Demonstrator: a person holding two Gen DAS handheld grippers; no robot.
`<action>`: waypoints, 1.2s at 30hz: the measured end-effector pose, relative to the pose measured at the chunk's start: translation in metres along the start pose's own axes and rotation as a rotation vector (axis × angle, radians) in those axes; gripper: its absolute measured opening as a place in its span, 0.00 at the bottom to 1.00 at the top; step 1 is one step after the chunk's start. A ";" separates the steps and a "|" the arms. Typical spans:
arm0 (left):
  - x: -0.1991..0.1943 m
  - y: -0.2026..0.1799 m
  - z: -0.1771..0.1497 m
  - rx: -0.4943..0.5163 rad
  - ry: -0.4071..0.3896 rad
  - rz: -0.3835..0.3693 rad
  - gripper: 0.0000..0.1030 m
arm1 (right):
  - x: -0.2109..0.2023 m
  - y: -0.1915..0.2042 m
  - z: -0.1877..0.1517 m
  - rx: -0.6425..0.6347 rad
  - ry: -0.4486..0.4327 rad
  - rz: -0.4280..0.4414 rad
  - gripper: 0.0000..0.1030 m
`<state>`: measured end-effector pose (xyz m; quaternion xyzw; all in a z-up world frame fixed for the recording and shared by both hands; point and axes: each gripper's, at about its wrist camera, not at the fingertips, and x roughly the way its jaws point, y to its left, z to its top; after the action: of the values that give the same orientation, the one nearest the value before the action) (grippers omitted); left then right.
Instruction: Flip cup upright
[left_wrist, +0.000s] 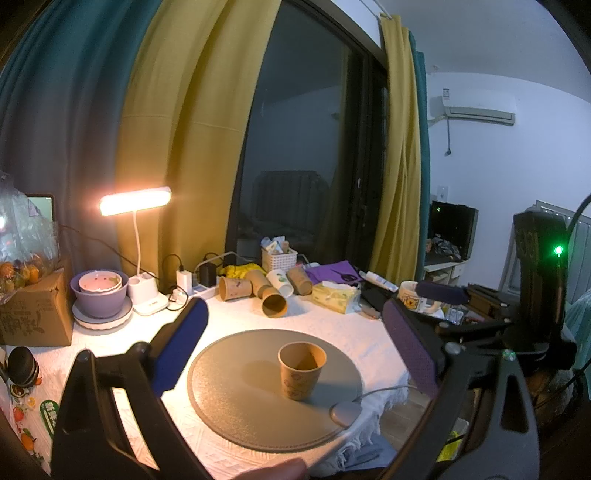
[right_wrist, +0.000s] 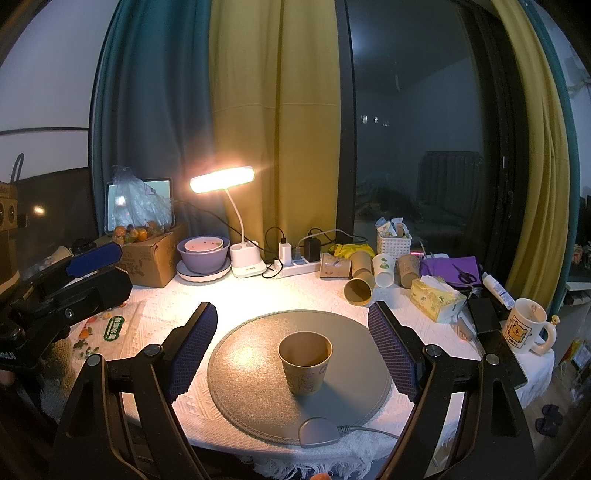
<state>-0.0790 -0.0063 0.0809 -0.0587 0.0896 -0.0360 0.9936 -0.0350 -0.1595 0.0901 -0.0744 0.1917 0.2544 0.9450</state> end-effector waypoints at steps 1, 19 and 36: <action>0.000 0.000 0.000 0.000 -0.001 0.000 0.94 | 0.000 0.000 0.000 0.000 0.000 0.000 0.84; 0.000 0.001 0.000 -0.001 0.000 -0.001 0.94 | 0.000 0.000 0.001 0.000 0.000 0.000 0.84; -0.001 -0.001 -0.002 0.003 0.007 -0.022 0.94 | 0.000 0.000 0.000 0.000 0.001 -0.001 0.84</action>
<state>-0.0804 -0.0074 0.0789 -0.0580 0.0924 -0.0475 0.9929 -0.0344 -0.1596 0.0904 -0.0747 0.1921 0.2540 0.9450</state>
